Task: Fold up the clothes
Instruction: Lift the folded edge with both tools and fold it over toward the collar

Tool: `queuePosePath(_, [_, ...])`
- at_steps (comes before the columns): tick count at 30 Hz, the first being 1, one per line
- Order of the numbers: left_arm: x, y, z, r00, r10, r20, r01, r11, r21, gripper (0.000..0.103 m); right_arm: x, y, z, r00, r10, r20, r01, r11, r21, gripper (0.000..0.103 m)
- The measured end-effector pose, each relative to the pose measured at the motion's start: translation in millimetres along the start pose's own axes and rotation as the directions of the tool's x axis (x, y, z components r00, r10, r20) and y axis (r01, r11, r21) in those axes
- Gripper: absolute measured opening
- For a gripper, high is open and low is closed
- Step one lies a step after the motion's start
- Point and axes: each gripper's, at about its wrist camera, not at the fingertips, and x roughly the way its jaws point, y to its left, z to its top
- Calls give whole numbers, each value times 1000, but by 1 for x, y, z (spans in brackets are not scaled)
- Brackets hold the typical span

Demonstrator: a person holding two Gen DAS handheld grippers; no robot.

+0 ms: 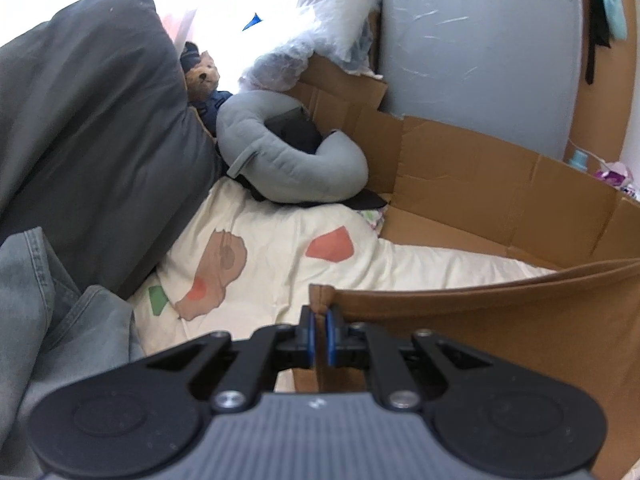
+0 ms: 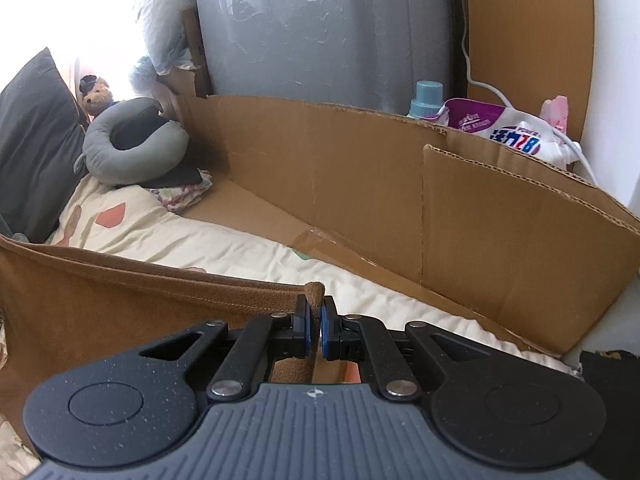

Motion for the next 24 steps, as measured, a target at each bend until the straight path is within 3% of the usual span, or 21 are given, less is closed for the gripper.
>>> queuePosePath(7, [15, -1, 13, 1000, 12, 3, -12, 1000, 9, 6, 19, 2, 12, 1000, -10, -4, 9, 1000, -14, 4])
queuePosePath(17, [92, 0, -1, 989, 6, -146, -3, 1000, 22, 6, 89, -7, -3, 989, -30, -142, 33, 999, 17, 4])
queuePosePath(24, [124, 5, -11, 982, 20, -186, -22, 1000, -5, 6, 124, -9, -16, 980, -59, -192, 66, 997, 31, 4])
